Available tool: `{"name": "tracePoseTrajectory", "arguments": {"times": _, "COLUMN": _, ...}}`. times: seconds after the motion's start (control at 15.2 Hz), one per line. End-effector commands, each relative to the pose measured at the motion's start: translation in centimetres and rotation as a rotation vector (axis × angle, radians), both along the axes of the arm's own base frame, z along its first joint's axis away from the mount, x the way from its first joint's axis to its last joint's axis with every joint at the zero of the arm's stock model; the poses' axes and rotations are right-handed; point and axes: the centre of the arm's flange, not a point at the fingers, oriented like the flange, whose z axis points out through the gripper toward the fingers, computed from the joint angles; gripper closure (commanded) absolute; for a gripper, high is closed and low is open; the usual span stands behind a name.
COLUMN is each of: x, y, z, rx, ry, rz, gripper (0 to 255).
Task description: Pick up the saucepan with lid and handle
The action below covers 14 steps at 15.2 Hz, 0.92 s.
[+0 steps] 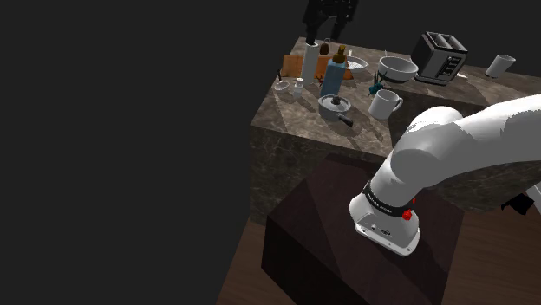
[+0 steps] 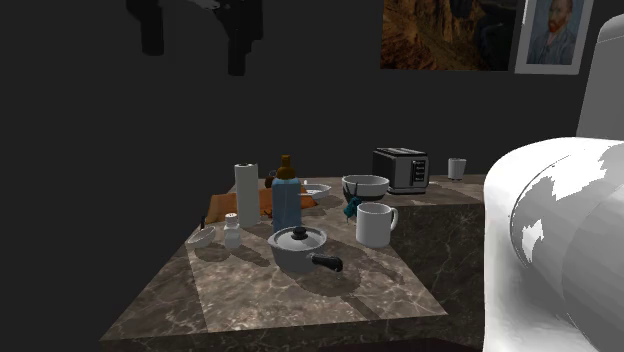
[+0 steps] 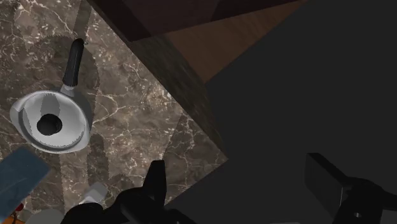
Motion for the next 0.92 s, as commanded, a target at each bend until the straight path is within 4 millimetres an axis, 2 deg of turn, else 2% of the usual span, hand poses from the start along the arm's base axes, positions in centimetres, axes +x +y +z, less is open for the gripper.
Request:
{"name": "tracePoseTrajectory", "arguments": {"times": 0.0, "x": 0.0, "y": 0.0, "z": 0.0, "rx": 0.0, "ry": 0.0, "rz": 0.0, "gripper": 0}}
{"name": "tracePoseTrajectory", "arguments": {"times": 0.46, "x": 2.0, "y": -5.4, "z": -7.0, "rx": -0.014, "ry": 0.054, "rz": -0.118, "gripper": 0}}
{"name": "tracePoseTrajectory", "arguments": {"times": 0.86, "x": 3.0, "y": -10.3, "z": -13.1, "rx": -0.027, "ry": 0.099, "rz": -0.22, "gripper": 0}}
